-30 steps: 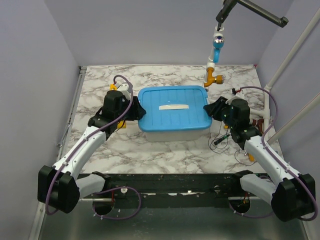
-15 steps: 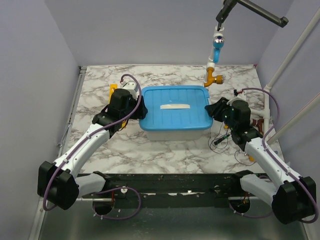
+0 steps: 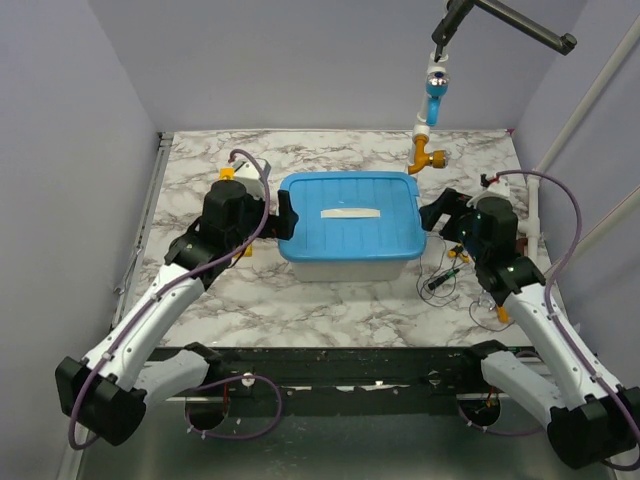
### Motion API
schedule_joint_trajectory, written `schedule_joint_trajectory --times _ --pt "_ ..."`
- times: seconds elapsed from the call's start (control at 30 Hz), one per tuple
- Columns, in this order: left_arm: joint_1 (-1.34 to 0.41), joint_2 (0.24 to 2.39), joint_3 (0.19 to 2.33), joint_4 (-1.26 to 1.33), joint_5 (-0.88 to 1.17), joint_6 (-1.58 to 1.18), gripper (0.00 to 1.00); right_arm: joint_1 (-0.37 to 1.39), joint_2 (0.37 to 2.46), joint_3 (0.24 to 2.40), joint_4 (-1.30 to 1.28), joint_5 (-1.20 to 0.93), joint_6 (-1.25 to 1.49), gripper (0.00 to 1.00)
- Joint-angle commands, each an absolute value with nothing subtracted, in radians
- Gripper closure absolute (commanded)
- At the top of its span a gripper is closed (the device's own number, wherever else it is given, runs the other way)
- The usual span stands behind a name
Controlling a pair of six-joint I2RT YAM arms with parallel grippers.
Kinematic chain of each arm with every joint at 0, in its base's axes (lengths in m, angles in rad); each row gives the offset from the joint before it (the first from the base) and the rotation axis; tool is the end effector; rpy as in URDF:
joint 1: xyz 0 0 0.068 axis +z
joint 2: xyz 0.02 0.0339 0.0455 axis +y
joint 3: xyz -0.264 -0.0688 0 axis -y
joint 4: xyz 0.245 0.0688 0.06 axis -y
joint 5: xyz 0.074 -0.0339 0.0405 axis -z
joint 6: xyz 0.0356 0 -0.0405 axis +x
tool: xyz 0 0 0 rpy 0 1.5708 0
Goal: Organize the chemistry lab equipment
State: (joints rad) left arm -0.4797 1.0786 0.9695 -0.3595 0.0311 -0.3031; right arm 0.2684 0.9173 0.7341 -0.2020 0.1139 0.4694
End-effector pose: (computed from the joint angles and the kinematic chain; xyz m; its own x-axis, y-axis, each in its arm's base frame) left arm 0.2151 -0.1132 0.3296 -0.5274 -0.0619 -0.8473 0.3442 0.8963 -0.2797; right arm 0.2061 0.0525 0.2964 -0.3964 0.3571 -0.8458 0.0195 0.9243 0.3811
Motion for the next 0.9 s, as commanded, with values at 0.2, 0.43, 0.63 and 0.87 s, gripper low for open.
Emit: schedule_joint_trajectory --times 0.2,0.43,0.63,0.87 --pt "-0.477 0.697 0.884 -0.206 -0.297 -0.227 0.01 0.272 0.699 0.818 -0.211 0.334 0.238 0.06" --pt "-0.478 0.476 0.769 -0.17 -0.441 -0.158 0.01 0.273 0.467 0.645 0.013 0.445 0.149 0.05" --pt "-0.477 0.412 0.709 -0.203 -0.489 -0.167 0.01 0.273 0.378 0.599 0.056 0.472 0.146 0.02" --pt "-0.479 0.415 0.703 -0.193 -0.478 -0.164 0.01 0.273 0.383 0.606 0.04 0.483 0.149 0.02"
